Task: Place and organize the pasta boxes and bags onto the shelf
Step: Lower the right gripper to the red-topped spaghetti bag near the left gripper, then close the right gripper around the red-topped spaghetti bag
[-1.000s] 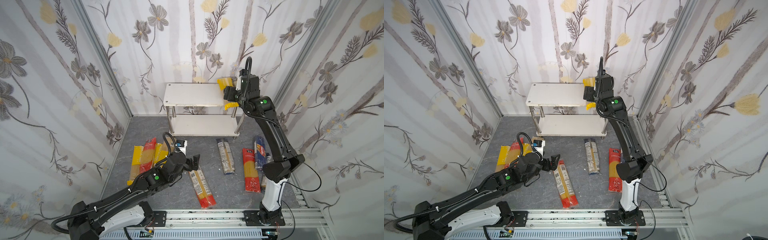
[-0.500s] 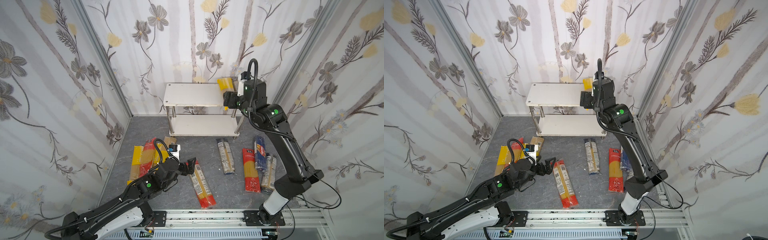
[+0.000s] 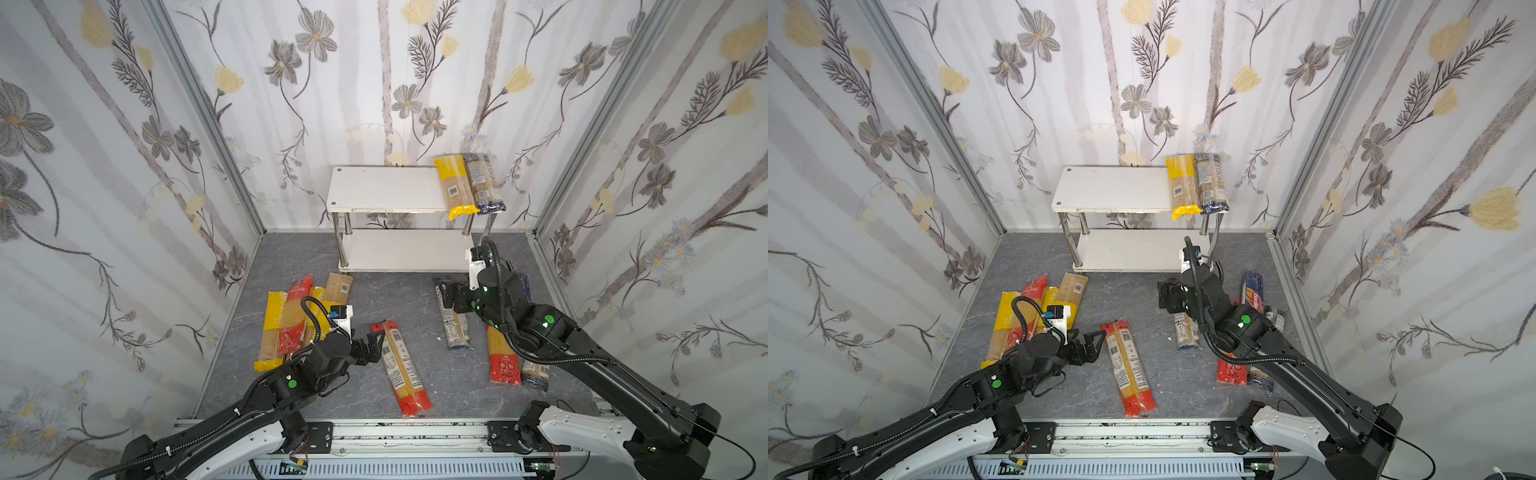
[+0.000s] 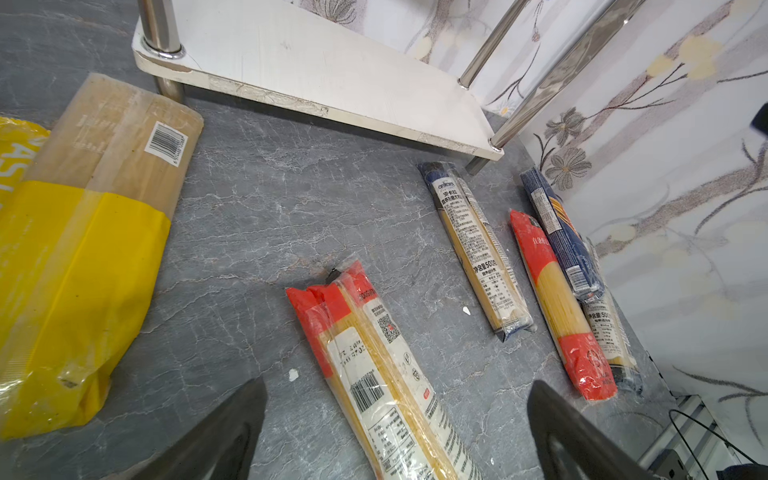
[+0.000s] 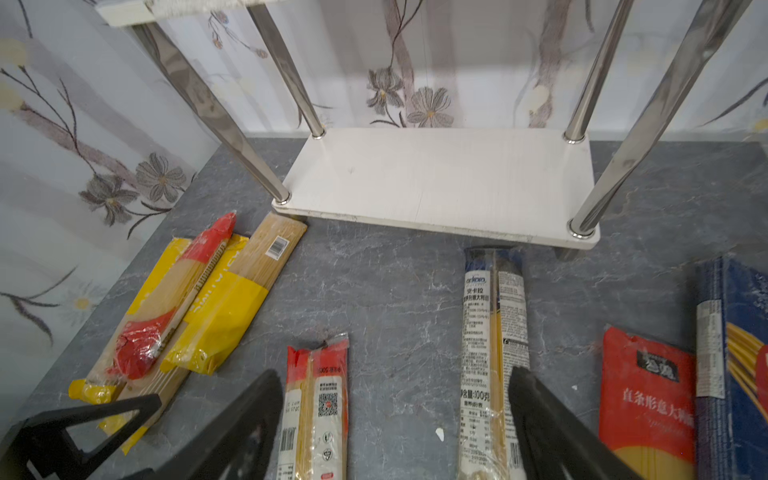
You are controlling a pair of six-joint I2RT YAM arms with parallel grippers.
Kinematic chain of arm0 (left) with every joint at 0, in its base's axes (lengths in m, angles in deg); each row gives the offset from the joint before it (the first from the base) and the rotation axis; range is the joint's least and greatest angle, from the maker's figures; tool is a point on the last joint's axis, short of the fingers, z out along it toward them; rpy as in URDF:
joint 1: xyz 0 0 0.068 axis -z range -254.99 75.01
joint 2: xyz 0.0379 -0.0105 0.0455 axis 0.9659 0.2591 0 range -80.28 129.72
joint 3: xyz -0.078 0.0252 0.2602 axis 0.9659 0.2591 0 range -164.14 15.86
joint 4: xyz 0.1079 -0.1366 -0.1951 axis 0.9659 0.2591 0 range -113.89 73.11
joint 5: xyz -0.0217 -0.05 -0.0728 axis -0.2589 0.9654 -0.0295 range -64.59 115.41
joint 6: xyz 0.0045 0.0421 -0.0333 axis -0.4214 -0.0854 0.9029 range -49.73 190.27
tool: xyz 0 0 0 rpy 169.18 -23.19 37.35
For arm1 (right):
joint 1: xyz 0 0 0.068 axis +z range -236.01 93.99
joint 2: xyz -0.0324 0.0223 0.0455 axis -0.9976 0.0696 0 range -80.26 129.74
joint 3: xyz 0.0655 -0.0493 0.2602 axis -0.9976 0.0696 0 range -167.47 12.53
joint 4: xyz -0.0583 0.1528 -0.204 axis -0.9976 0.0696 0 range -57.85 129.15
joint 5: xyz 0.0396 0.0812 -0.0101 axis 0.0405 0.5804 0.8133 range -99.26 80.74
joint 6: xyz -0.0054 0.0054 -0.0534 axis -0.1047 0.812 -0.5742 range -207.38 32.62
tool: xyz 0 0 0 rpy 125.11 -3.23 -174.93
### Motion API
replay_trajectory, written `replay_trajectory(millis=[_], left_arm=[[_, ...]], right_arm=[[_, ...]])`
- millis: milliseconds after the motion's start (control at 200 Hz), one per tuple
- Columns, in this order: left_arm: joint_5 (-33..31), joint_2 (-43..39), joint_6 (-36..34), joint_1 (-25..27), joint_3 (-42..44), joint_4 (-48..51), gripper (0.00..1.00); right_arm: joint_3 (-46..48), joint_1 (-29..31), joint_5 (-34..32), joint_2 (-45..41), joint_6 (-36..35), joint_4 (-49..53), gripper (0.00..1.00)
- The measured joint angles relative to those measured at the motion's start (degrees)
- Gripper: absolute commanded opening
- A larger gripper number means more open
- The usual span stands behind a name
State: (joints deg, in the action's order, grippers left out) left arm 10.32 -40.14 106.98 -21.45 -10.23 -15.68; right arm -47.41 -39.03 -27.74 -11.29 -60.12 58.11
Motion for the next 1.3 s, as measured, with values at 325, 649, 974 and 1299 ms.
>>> replay_trajectory(millis=[325,649,974,1299], left_arm=[[0.1,2.0,-0.2,0.0,0.2,0.1,1.0],[-0.3,2.6,-0.5,0.0,0.1,0.2,1.0],[-1.3,1.2,-0.7,-0.1,-0.6,1.1,1.0],[-2.5,0.0,-0.7,-0.3,-0.6,3.2,1.0]], right_arm=[[21.9,11.8,0.7,-5.4,9.8,-7.8,0.9],[28.7,24.2,0.8,4.7,16.7,-17.6,0.91],[22.4,32.0,1.2,22.5,20.0,-22.2,0.94],[20.7,32.7,-1.0,28.8,21.7,-23.8,0.96]])
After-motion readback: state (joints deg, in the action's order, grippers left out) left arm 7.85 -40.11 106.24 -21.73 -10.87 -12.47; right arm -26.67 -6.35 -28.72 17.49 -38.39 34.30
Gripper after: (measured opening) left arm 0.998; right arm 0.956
